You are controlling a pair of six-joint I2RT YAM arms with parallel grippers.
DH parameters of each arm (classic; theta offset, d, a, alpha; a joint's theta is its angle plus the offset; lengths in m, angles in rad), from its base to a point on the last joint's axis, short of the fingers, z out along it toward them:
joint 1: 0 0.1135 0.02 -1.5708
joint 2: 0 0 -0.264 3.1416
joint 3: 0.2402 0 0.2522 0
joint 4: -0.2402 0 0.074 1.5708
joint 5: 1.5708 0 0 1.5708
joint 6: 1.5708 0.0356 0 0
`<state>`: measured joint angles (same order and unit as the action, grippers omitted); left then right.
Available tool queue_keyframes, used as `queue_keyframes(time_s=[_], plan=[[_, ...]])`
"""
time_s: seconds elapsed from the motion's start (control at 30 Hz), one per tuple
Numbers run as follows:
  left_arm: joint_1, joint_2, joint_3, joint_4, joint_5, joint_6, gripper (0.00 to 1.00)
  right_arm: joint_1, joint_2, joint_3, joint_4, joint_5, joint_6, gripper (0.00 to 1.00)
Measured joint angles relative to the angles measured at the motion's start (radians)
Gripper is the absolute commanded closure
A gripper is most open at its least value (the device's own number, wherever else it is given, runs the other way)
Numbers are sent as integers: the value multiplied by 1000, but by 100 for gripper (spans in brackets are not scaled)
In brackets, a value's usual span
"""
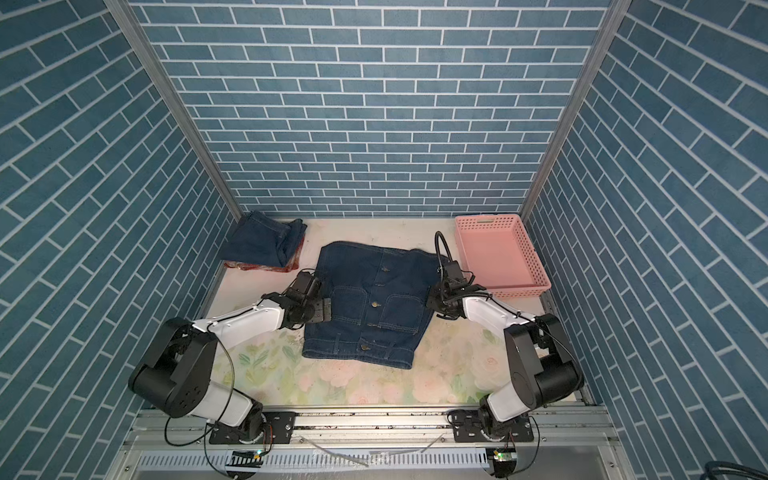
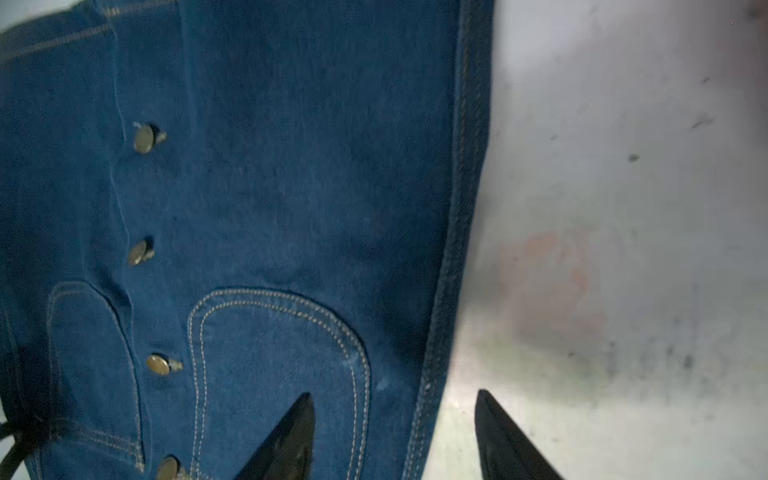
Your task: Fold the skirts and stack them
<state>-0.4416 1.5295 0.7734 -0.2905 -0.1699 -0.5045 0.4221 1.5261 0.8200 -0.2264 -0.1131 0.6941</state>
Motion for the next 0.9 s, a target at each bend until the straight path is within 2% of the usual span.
queue_keyframes(time_s=[0.1, 0.17, 0.23, 0.27, 0.3, 0.53, 0.63, 0.9], plan=[[1, 34, 10, 21, 7, 7, 3, 33, 36, -2, 23, -9, 36, 55], [1, 51, 16, 35, 10, 10, 4, 43, 59, -2, 35, -9, 50, 69], [2, 68, 21, 43, 13, 13, 5, 45, 74, -3, 39, -8, 62, 92], [2, 73, 23, 46, 14, 16, 6, 45, 76, -3, 40, -8, 68, 96], [3, 76, 24, 51, 14, 19, 6, 45, 76, -3, 40, -7, 70, 95], [13, 79, 24, 72, 19, 23, 7, 45, 36, -3, -5, 39, 64, 67], [13, 79, 21, 81, 26, 23, 7, 45, -7, -12, -24, 64, 60, 60], [15, 76, 2, 100, 35, 26, 7, 45, -12, -37, -38, 89, 61, 55]])
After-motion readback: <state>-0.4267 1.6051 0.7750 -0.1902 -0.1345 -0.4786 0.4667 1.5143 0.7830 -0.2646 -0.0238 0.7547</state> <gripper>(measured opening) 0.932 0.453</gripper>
